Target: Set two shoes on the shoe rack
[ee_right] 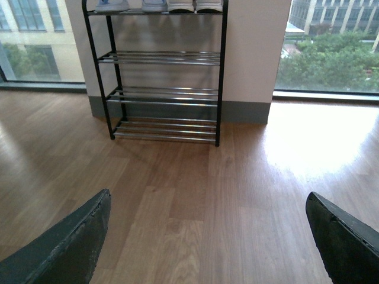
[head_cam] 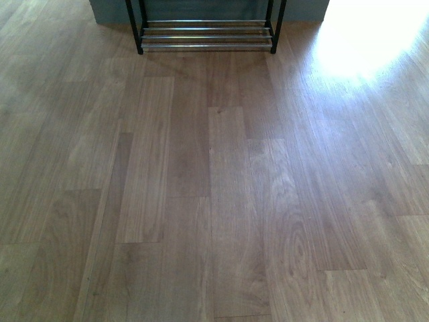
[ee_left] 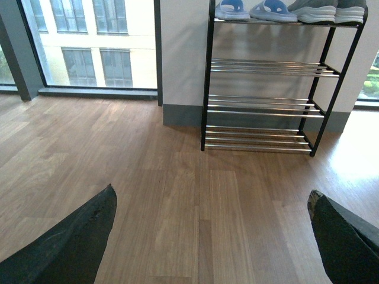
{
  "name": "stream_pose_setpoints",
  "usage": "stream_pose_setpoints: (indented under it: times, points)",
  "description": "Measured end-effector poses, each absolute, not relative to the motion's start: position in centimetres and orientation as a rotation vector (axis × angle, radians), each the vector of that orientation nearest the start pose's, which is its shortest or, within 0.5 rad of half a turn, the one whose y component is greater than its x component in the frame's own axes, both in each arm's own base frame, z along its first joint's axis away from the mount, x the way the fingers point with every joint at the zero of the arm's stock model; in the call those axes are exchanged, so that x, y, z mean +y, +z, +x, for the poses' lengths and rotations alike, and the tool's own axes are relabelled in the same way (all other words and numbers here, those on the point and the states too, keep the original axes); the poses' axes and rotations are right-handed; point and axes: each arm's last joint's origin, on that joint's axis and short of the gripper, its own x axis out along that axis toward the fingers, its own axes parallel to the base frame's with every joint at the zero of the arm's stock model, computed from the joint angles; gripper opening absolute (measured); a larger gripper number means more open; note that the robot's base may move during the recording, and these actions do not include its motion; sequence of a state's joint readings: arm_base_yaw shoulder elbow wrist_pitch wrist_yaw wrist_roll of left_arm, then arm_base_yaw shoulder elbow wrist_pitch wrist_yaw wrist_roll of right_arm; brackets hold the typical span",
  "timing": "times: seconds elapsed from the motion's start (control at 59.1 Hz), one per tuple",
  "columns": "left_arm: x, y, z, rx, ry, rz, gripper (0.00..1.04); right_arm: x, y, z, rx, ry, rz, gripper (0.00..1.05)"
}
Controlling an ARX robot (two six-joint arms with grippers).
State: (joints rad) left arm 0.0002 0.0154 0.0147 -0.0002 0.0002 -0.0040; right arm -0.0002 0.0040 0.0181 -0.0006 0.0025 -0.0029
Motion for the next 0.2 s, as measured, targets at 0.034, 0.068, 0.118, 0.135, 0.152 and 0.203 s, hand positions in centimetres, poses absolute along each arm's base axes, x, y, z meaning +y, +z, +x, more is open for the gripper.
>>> stream_pose_setpoints:
  times: [0.034,0.068,0.118,0.135,0.152,0.203]
  points:
    - [0.00,16.73,9.78,0.001,0.000,-0.004,0.95,-0.01,16.93,9.68,-0.014,-0.003,-0.003,0.95]
    - [0.00,16.73,9.78,0.001,0.000,-0.004,0.95,-0.01,16.94,9.68,-0.014,-0.003,-0.003,0.95]
    - [0.00,16.73,9.78,0.001,0.000,-0.004,0.95,-0.01,16.93,9.68,-0.014,-0.003,-0.003,0.95]
    - [0.00,16.73,9.78,0.001,0.000,-0.004,0.95,-0.01,16.93,9.68,-0.014,-0.003,-0.003,0.95]
    - [0.00,16.73,9.78,0.001,0.000,-0.004,0.95,-0.01,16.93,9.68,-0.014,-0.003,-0.003,0.95]
    - [0.00,16.73,9.78,0.001,0.000,-0.004,0.95,-0.01,16.93,9.68,-0.014,-0.003,-0.003,0.95]
